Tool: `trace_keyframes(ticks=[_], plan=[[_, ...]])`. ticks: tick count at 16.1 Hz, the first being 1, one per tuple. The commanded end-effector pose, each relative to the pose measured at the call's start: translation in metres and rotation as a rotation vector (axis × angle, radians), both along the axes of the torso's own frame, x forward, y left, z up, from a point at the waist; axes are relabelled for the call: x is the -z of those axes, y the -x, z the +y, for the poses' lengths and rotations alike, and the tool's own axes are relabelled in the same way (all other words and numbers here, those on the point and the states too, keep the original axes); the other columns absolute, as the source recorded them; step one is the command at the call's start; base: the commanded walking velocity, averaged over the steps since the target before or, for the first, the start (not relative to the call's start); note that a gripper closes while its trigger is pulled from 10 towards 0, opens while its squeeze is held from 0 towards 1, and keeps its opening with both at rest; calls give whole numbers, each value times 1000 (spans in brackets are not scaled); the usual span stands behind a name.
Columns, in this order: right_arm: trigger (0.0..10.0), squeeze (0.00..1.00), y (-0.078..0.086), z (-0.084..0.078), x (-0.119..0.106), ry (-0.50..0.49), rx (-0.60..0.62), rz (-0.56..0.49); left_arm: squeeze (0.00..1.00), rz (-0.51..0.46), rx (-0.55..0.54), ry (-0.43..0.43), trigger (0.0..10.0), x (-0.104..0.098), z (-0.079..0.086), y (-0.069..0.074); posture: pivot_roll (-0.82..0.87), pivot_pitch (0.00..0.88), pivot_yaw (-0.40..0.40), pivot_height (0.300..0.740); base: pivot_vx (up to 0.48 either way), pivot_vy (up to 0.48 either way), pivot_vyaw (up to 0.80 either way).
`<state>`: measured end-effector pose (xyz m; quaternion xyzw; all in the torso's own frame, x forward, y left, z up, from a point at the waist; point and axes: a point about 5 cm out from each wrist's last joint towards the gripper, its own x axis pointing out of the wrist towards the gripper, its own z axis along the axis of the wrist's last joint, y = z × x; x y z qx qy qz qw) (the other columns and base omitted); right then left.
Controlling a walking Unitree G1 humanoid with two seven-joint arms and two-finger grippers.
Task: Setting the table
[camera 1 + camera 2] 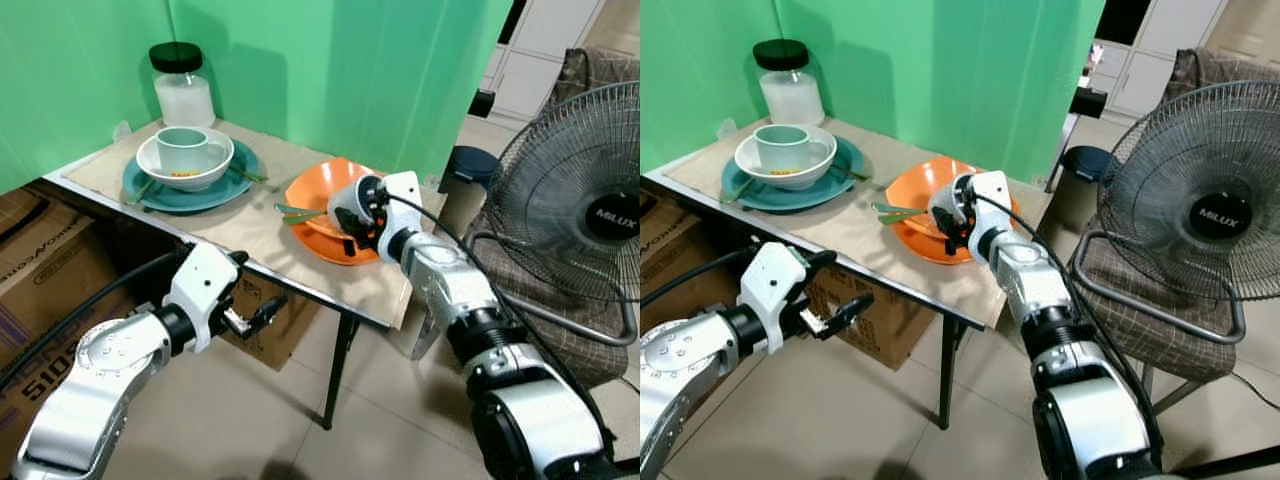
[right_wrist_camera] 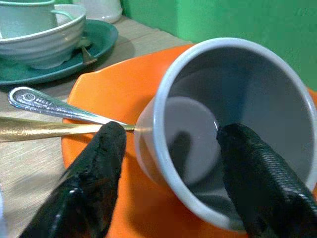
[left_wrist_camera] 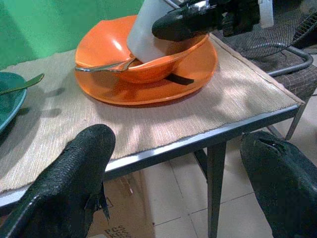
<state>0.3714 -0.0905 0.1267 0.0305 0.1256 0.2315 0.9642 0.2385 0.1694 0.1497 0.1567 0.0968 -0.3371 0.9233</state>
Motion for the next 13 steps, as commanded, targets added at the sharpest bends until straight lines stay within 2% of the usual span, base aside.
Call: trace_keyframes(ticks=[1, 3, 7, 13], plan=[[902, 0, -3, -1, -4, -14, -1, -10, 1000, -28, 24, 4, 10000, -6, -4, 0, 130, 0, -63, 740, 0, 0, 0], [0, 0, -4, 3, -8, -41, -7, -23, 1000, -30, 23, 4, 10000, -6, -4, 0, 130, 0, -63, 740, 0, 0, 0], [0, 0, -6, 3, -5, 9, 24, -20, 1000, -33, 18, 2, 10000, -6, -4, -1, 134, 0, -65, 740, 0, 0, 0], [0, 0, -6, 5, -8, -15, -18, -29, 1000, -38, 15, 1, 10000, -7, -4, -3, 133, 0, -64, 740, 0, 0, 0]])
